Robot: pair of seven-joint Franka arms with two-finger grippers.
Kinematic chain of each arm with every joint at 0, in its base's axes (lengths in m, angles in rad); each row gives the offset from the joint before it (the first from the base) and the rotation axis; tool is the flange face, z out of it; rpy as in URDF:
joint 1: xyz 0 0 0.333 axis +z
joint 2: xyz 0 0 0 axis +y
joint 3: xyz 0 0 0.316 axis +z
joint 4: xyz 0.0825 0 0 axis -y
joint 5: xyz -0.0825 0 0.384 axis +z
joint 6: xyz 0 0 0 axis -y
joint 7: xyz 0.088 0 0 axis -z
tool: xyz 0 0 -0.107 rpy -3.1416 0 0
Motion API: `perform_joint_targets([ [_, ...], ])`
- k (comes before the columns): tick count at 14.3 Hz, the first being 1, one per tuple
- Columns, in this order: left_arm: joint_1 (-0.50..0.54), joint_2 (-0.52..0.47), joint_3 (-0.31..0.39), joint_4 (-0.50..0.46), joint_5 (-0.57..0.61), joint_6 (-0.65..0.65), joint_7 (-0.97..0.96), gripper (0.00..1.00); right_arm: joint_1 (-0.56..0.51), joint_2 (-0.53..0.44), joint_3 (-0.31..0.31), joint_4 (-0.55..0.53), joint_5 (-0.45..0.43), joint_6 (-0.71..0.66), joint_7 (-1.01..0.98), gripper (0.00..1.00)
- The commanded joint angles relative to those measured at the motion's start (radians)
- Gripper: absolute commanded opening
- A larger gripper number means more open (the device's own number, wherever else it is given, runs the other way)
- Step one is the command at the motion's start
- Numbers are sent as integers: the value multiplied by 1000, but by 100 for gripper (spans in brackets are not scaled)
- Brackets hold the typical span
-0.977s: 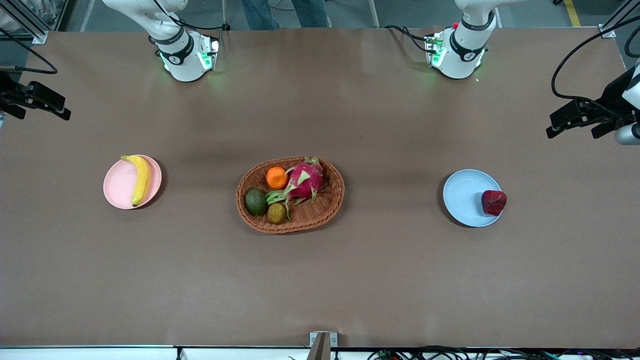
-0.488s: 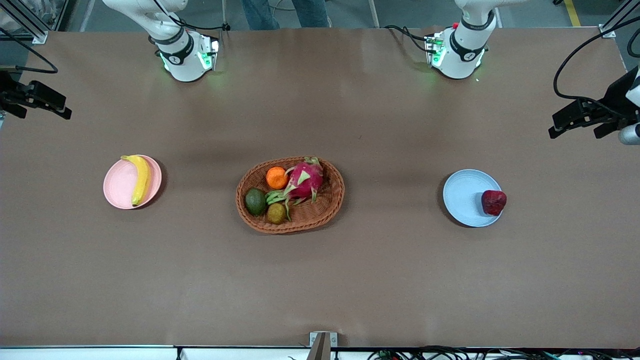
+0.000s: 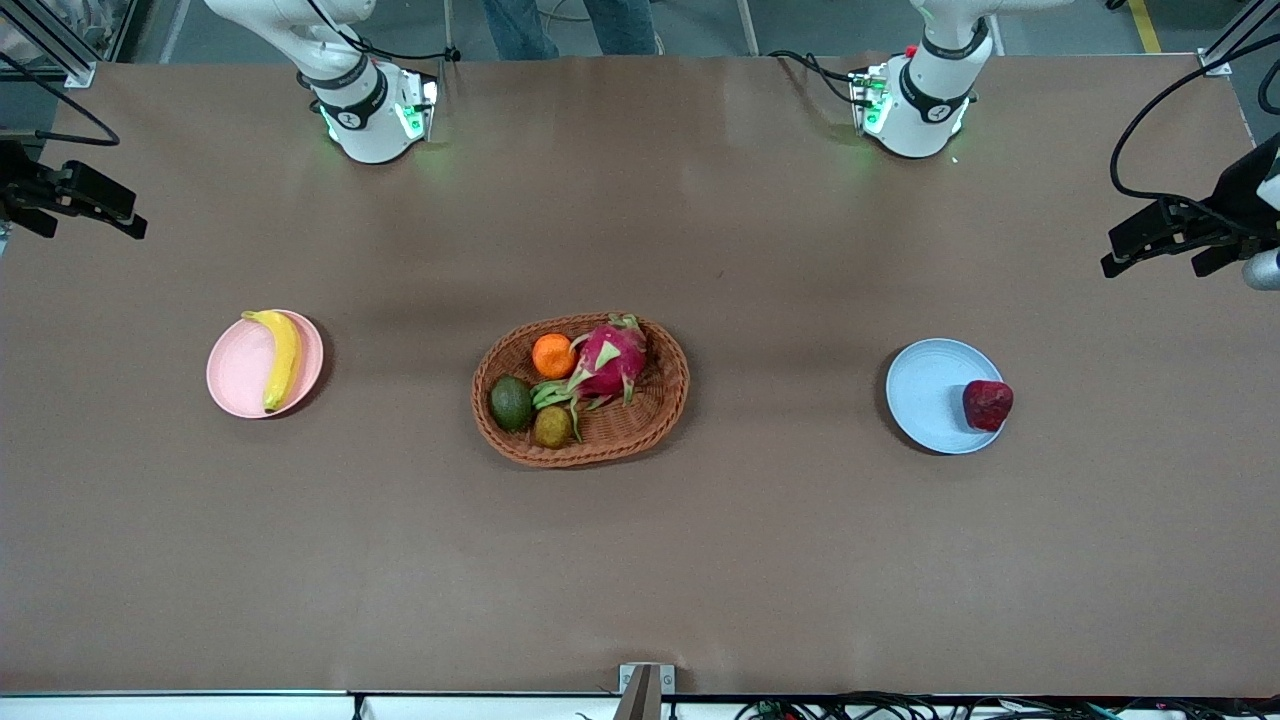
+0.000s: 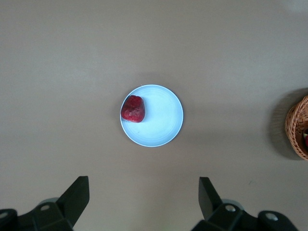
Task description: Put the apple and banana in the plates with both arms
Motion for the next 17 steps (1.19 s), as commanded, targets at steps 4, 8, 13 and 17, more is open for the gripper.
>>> perform_joint_targets([
  [4, -4, -7, 2, 11, 16, 1, 6, 100, -3, -32, -6, -30, 16, 0, -9, 100],
  [8, -5, -7, 2, 11, 16, 1, 6, 100, -6, -29, -8, -28, 19, 19, -9, 100],
  [13, -8, -7, 0, 11, 16, 1, 6, 100, -27, -38, -6, -28, 49, 13, -10, 100],
  [17, -8, -7, 0, 11, 16, 1, 6, 100, -26, -35, -9, -36, 46, 25, -24, 100],
])
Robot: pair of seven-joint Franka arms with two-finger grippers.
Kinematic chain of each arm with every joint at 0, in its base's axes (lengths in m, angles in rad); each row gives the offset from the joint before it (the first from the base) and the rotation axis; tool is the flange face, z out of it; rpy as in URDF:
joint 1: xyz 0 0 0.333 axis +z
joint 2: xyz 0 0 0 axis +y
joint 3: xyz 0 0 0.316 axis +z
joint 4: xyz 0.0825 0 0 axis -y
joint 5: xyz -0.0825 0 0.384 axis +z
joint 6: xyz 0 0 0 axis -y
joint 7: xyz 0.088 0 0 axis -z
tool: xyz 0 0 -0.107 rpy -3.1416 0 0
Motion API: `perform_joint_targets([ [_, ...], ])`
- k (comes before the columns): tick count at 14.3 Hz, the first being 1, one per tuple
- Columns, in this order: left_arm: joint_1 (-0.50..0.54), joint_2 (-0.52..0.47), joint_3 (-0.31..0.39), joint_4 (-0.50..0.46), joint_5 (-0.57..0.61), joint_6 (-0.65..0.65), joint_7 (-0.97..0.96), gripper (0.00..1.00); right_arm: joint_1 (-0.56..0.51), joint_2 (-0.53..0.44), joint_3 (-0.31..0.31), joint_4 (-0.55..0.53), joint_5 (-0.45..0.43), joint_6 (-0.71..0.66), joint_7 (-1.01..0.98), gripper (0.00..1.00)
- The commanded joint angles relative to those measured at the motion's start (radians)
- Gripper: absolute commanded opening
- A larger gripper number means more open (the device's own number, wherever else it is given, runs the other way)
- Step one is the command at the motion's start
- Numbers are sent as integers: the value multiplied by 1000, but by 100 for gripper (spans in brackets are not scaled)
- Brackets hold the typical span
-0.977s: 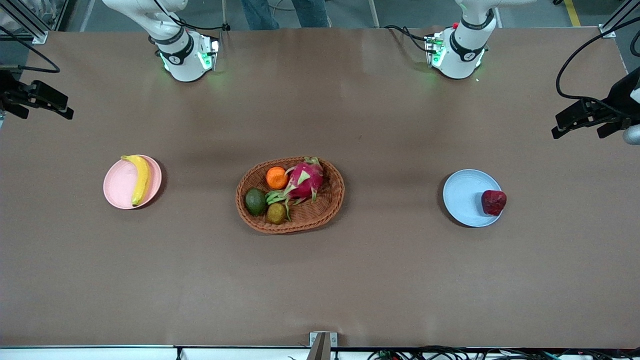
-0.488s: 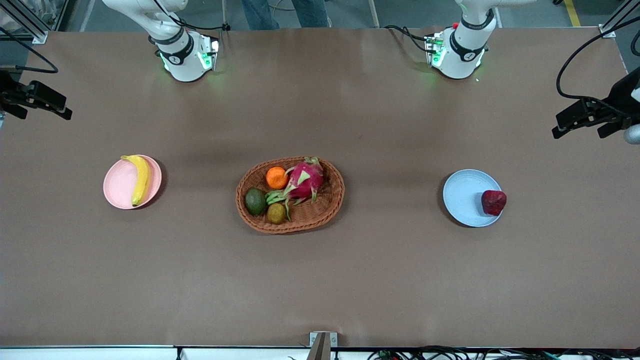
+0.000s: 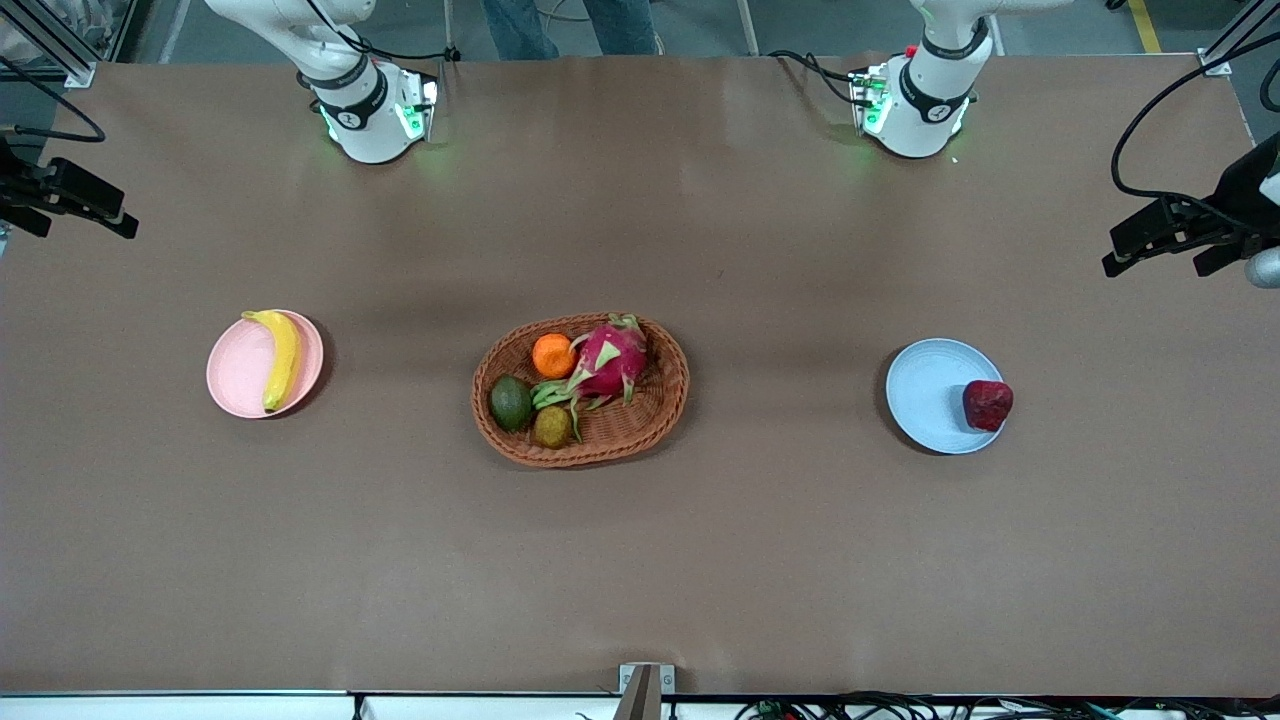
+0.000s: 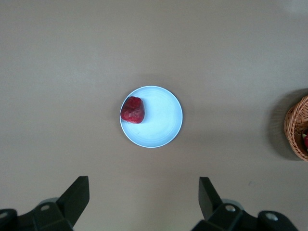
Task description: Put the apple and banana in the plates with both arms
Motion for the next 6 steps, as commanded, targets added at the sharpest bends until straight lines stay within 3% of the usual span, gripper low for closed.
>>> perform_joint_targets([
  [1, -7, -7, 2, 6, 15, 1, 6, 100, -13, -28, 3, -40, 15, 13, -22, 100],
  [6, -7, -7, 2, 6, 15, 1, 5, 100, -4, -43, 6, -34, 2, -33, -27, 100],
])
